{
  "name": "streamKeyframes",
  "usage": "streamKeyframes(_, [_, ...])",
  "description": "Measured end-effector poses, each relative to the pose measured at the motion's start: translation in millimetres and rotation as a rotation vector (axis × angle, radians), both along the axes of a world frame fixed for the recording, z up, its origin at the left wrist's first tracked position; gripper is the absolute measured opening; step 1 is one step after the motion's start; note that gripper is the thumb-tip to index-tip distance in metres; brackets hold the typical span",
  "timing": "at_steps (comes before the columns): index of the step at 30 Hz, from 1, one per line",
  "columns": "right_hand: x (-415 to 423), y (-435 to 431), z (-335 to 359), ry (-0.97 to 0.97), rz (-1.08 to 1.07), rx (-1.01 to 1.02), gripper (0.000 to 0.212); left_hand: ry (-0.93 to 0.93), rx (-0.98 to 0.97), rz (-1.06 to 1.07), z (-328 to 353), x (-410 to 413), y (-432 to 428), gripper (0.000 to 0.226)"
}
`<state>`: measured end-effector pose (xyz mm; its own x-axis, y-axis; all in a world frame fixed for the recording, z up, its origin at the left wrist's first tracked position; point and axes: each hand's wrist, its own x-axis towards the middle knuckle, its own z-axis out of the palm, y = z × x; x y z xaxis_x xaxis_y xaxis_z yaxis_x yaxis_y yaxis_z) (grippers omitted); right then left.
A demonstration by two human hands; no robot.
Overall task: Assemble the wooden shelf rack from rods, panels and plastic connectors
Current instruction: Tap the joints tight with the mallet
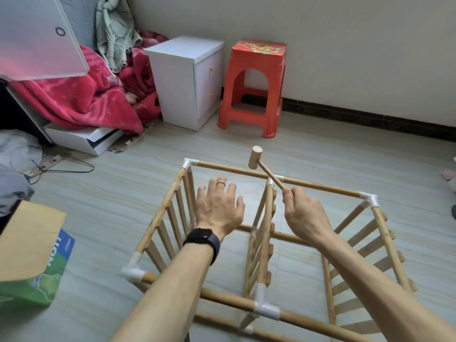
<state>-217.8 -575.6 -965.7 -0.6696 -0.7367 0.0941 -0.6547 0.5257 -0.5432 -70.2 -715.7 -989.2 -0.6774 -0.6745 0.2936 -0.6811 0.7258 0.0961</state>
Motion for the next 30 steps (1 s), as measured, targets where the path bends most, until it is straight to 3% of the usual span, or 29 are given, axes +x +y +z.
streamKeyframes(3, [19.8,-27.6,6.0,-0.099,0.084,-0.078,0.035,-0.16,0.035,0.294,8.4,44.8,-63.2,0.056])
streamKeyframes(5, [35.3,-47.5,8.4,-0.082,0.152,-0.073,0.031,-0.168,0.263,0.445,1.5,69.3,-88.1,0.045])
streamKeyframes(7, [46.7,-68.4,6.1,-0.014,0.178,0.005,0.032,-0.053,0.61,0.49,-7.0,83.7,-95.3,0.039])
streamKeyframes(8, [50.8,-78.2,4.8,0.007,0.171,0.052,0.035,0.008,0.691,0.482,-11.2,86.5,-96.2,0.037])
streamKeyframes(12, [59.4,-107.0,-0.4,0.105,0.198,0.166,0.04,0.001,0.603,0.461,-12.3,85.5,-94.9,0.027])
streamKeyframes(19, [73.0,-138.7,6.0,0.238,0.216,-0.312,0.023,-0.012,0.583,0.422,-18.1,84.1,-100.2,0.023])
streamKeyframes(24, [69.8,-152.7,-7.6,0.294,0.227,0.19,0.031,-0.03,0.522,0.426,-19.0,83.4,-100.7,0.021])
streamKeyframes(28, [76.1,-153.5,-8.2,0.266,0.203,-0.168,0.029,-0.037,0.518,0.417,-22.1,82.5,-101.7,0.02])
streamKeyframes(30, [74.5,-152.6,-9.9,0.283,0.232,-0.035,0.029,-0.042,0.506,0.415,-22.5,82.0,-102.4,0.02])
